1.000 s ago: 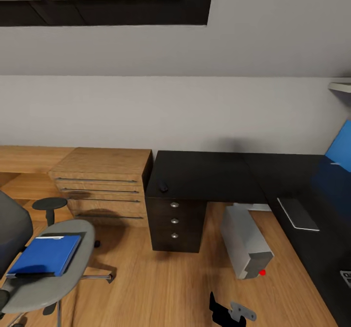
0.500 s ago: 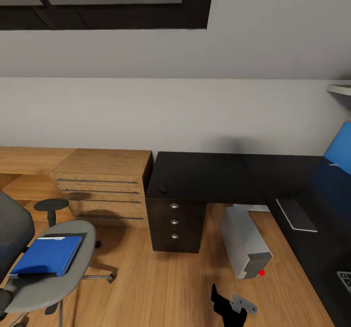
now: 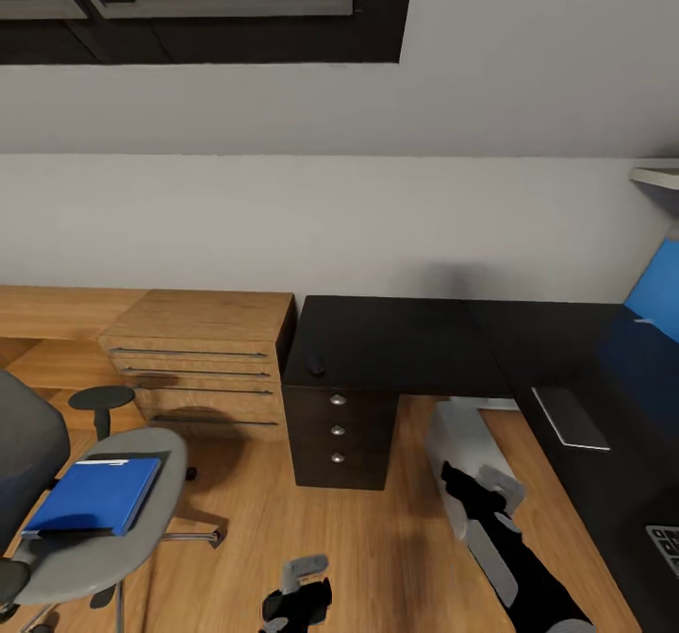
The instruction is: In the bedroom, organize the workspace by keeping the computer under the desk, ensuring the monitor is on the desk, placing the keyboard on the desk next to the monitor, placing the mouse on the desk next to the keyboard, moving the folder from the swivel chair onto the desk next to the mouse, stacking the notebook on top of the folder with the pen on top of the notebook, and positioning the swivel chair next to the desk.
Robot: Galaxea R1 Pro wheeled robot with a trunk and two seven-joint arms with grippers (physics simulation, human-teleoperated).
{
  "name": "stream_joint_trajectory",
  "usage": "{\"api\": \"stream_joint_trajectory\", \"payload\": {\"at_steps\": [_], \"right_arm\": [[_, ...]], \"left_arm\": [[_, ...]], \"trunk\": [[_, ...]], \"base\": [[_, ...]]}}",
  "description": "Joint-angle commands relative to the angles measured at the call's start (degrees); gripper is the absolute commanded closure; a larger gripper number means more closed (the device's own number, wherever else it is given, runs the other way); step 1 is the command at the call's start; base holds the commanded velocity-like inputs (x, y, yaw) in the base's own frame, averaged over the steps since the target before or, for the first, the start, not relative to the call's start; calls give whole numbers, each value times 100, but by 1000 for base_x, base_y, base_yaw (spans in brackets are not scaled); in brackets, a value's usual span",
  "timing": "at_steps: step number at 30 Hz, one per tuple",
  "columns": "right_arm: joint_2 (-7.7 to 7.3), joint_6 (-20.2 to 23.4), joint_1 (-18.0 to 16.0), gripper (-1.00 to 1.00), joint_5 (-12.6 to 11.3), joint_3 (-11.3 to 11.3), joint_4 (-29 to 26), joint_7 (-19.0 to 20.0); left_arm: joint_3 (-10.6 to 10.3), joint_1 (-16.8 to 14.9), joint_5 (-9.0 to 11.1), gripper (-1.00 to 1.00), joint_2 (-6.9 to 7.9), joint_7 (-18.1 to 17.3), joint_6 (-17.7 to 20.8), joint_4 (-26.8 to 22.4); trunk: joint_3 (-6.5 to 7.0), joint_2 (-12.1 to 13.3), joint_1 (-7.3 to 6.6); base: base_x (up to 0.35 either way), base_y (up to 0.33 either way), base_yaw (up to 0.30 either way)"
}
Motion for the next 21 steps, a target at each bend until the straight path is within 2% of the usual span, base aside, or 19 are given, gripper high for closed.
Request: {"api": "stream_joint_trajectory", "payload": {"at_steps": [1,2,3,6,7,10,11,12,13,15,21], "right_arm": [[-138,426,-9,-100,-58,18,-337,-280],[-250,800,-21,-100,-72,-10,-605,-497],[-393,1669,-63,-100,-127,-141,-1134,-838],[-441,2375,-106,-100,-173,-264,-1547,-958],[-450,2496,-108,-100,-180,-285,-1751,-969],[-453,2526,-100,-100,-186,-304,-2025,-988],[-453,2524,-98,-100,-188,-310,-2097,-1001],[-456,2520,-96,-100,-159,-307,-2180,-1020],[-460,2519,-93,-100,-148,-301,-2206,-1020],[-466,2518,-89,-100,-139,-296,-2230,-1020],[-489,2541,-86,-100,-127,-284,-2282,-1012]], "left_arm": [[-42,-160,49,-100,-16,82,162,-160],[-36,-308,48,-100,-17,115,315,-321],[99,-636,63,-100,-9,160,674,-605],[439,-774,58,-100,-15,226,987,-947],[533,-798,58,-100,35,339,1040,-1114],[621,-823,62,-100,200,559,1058,-1301],[645,-829,58,-100,313,613,1024,-1349],[668,-836,54,-100,542,664,913,-1437],[667,-838,58,-100,600,678,878,-1461],[658,-839,64,-100,639,688,848,-1482],[640,-841,80,-100,624,708,818,-1483]], "trunk": [[9,34,-21],[27,74,-43],[45,115,-65],[99,235,-131],[117,275,-153],[171,395,-218],[189,435,-240],[207,475,-262],[225,516,-284],[260,596,-328],[368,836,-460]], "base": [[0,0,0],[0,0,0],[0,0,0],[0,0,0],[0,0,0],[0,0,0],[0,0,0],[0,0,0],[0,0,-12],[0,0,-66],[0,0,-236]]}}
